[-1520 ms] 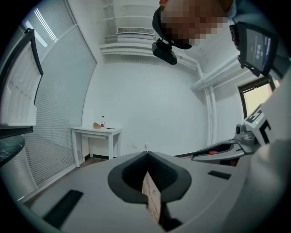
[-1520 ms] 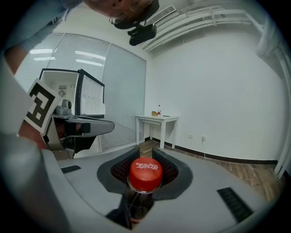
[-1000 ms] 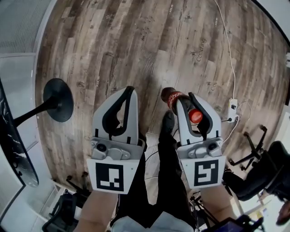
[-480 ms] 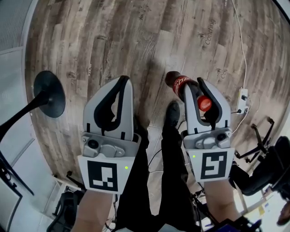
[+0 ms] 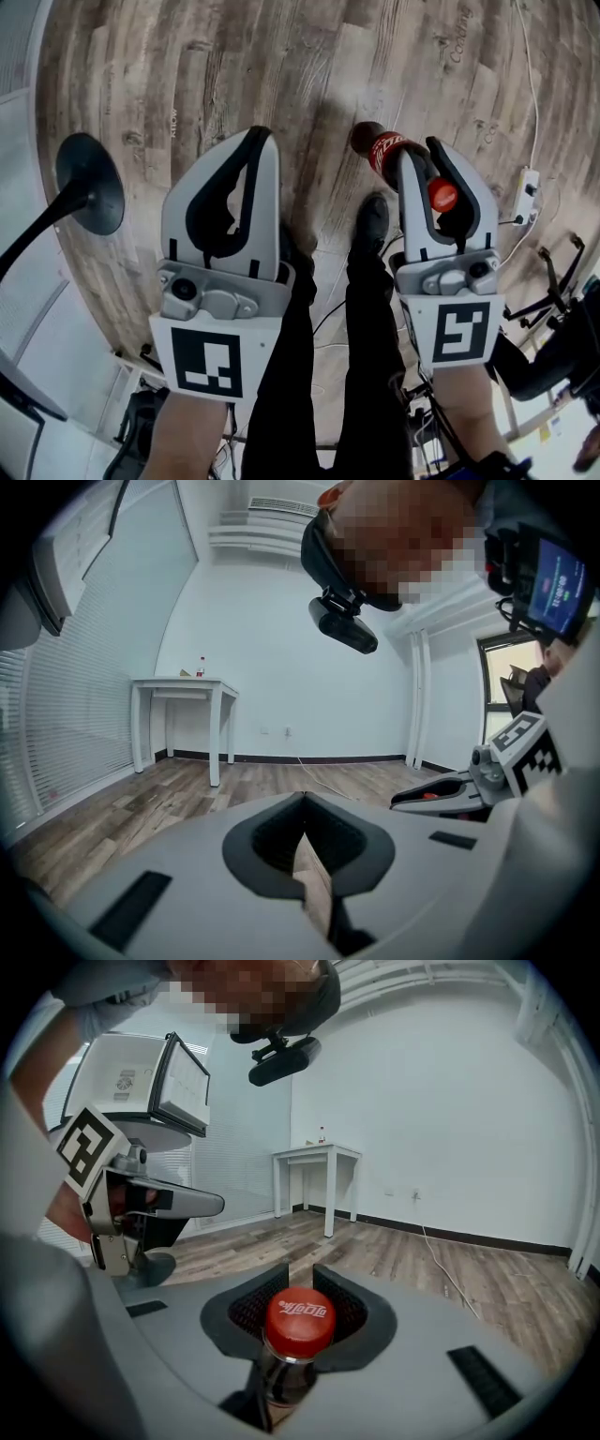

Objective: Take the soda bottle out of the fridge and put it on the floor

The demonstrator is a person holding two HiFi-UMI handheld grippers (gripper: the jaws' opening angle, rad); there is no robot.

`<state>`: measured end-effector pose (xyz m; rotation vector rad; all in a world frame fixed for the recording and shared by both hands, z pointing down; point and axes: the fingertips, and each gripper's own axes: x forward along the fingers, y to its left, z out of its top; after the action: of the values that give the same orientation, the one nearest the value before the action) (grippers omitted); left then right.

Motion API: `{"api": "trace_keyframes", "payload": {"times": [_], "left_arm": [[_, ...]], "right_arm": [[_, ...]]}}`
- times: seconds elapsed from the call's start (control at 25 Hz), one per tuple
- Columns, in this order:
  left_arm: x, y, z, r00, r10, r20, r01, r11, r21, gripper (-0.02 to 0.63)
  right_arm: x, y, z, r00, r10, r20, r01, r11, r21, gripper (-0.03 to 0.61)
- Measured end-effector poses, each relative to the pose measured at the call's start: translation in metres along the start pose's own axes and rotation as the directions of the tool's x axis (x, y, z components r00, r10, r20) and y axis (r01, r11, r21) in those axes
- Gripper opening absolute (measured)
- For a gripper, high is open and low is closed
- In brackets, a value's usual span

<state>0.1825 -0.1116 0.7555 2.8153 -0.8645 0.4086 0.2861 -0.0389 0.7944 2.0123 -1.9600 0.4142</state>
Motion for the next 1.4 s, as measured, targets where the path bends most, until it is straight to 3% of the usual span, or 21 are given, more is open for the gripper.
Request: {"api": "trace_keyframes", "payload": {"times": [0.28,0.64,1.4], "left_arm": [[0.004,0.001,-0.048,1.000,0.005,-0.025,-0.006,1.000,-0.017,0.011],[0.011,-0.008,-0.097,0.998,-0.021,-0.052,0.021,1.000,-0.013,0.011],[0.010,-0.016,-0.151,0.995,-0.026,-0.100,0.023,0.999,-0.034,0.011]], "right_arm": [[0.012,0.000,-0.039,1.000,-0.008,0.016,0.008,1.000,-0.002,0.095],[0.008,0.001,-0.107,0.999,-0.001,-0.050,0.003,1.000,0.029,0.094],[0.016,-0.006,-0.191,0.993,-0.009,-0.114,0.009,1.000,-0.009,0.094]]}}
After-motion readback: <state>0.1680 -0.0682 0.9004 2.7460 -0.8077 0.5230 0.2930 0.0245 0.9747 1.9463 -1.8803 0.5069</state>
